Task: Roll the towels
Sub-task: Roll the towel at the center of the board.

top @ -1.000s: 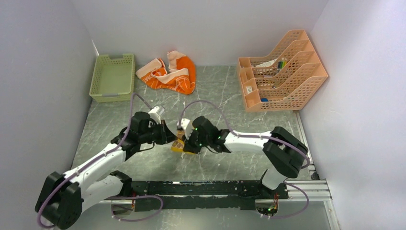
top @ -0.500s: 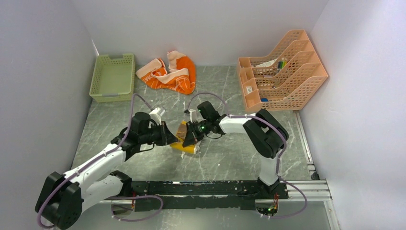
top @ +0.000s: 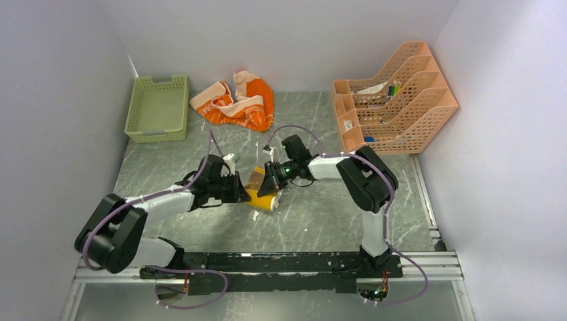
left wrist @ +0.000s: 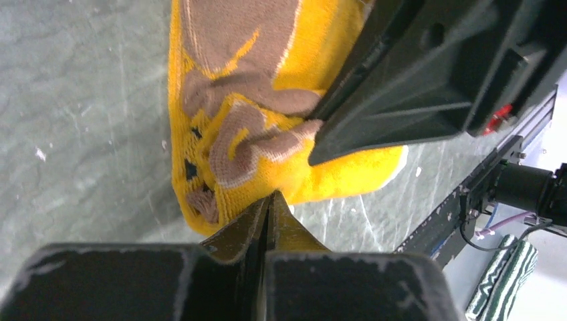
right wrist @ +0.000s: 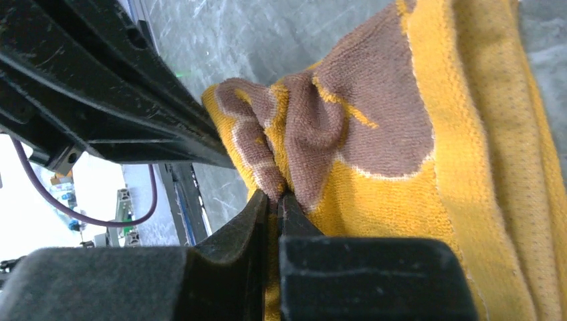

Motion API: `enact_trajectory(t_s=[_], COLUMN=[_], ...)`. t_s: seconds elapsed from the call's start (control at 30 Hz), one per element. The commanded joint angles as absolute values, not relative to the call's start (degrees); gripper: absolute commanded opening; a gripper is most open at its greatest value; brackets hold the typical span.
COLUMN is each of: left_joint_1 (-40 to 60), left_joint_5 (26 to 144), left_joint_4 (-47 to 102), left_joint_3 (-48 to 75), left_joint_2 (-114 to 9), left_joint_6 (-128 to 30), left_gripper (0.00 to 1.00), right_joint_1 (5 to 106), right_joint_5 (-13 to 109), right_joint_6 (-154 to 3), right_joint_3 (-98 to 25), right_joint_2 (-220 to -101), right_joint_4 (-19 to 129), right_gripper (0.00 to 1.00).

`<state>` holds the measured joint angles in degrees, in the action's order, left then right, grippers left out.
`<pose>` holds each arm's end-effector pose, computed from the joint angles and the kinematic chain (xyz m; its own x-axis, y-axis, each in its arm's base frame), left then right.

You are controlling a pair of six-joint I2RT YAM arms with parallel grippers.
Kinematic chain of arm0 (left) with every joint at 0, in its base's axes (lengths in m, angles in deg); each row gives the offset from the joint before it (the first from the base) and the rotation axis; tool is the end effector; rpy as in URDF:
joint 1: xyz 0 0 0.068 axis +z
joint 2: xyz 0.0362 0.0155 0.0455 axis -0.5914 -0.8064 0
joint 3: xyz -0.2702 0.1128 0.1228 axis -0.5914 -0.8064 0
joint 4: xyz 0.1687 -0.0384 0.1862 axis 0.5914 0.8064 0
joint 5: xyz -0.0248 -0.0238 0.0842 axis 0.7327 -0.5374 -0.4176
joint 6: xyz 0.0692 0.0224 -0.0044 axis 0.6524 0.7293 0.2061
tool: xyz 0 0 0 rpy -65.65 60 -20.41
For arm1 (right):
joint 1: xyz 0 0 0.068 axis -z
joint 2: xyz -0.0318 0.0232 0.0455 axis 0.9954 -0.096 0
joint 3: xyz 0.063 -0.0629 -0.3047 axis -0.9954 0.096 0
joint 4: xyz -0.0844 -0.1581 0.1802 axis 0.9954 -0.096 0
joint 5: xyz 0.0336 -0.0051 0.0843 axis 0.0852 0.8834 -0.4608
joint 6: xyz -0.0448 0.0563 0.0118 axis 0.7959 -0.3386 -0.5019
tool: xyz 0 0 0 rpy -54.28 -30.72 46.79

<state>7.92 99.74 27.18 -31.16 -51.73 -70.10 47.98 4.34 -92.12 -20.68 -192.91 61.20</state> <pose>0.1973 -0.1331 0.1871 -0.8906 -0.0917 -0.4456 0.2312 0.7523 -0.6169 0.2980 0.2795 0.1579 -0.8679 -0.3289 -0.3722 -0.4793 0.3586 0.8010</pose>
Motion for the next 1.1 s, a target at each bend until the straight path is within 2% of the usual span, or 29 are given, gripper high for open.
enact_trajectory(t_s=[0.0, 0.07, 0.13, 0.17, 0.23, 0.27, 0.4, 0.57, 0.7, 0.93, 1.07], left_joint_1=[7.95, 7.89, 7.90, 7.87, 7.87, 7.87, 7.87, 7.87, 7.92, 7.88, 7.87], left_joint_5=[96.70, 96.11, 95.94, 95.84, 95.56, 95.32, 94.43, 94.47, 94.88, 95.55, 95.51], left_joint_4=[21.70, 21.82, 22.51, 23.08, 25.23, 26.59, 30.43, 32.29, 32.91, 33.28, 34.11], left_joint_3=[-27.42, -25.88, -24.02, -23.10, -20.97, -20.10, -17.85, -16.54, -15.57, -14.73, -14.08], left_joint_2=[-57.11, -59.38, -60.96, -61.68, -63.02, -63.58, -64.58, -65.74, -67.78, -69.51, -69.83], left_joint_6=[-67.73, -66.97, -66.33, -65.97, -64.64, -64.00, -62.28, -61.62, -61.35, -61.45, -61.05], left_gripper=[0.09, 0.09, 0.09, 0.08, 0.08, 0.08, 0.07, 0.07, 0.07, 0.08, 0.08], right_joint_1=[48.76, 48.43, 47.47, 46.62, 43.98, 42.39, 35.41, 29.94, 25.36, 20.28, 17.72], right_joint_5=[3.89, 5.04, 8.46, 11.14, 21.46, 27.12, 44.37, 48.20, 51.17, 57.52, 66.94], right_joint_6=[-91.79, -89.40, -85.36, -83.06, -79.63, -78.25, -70.98, -59.99, -55.15, -51.14, -49.29], right_joint_3=[-19.73, -19.98, -20.51, -20.37, -18.96, -17.90, -10.34, -1.12, 0.70, -2.24, -4.07], right_joint_2=[-193.58, -192.32, -189.57, -187.50, -181.71, -177.41, -165.03, -158.07, -159.05, -166.25, -171.50], right_joint_4=[63.16, 61.56, 58.23, 56.65, 55.43, 55.41, 60.43, 67.90, 69.96, 70.34, 71.61], right_gripper=[0.00, 0.03, 0.33, 0.44, 0.58, 0.60, 0.65, 0.66, 0.61, 0.59, 0.58])
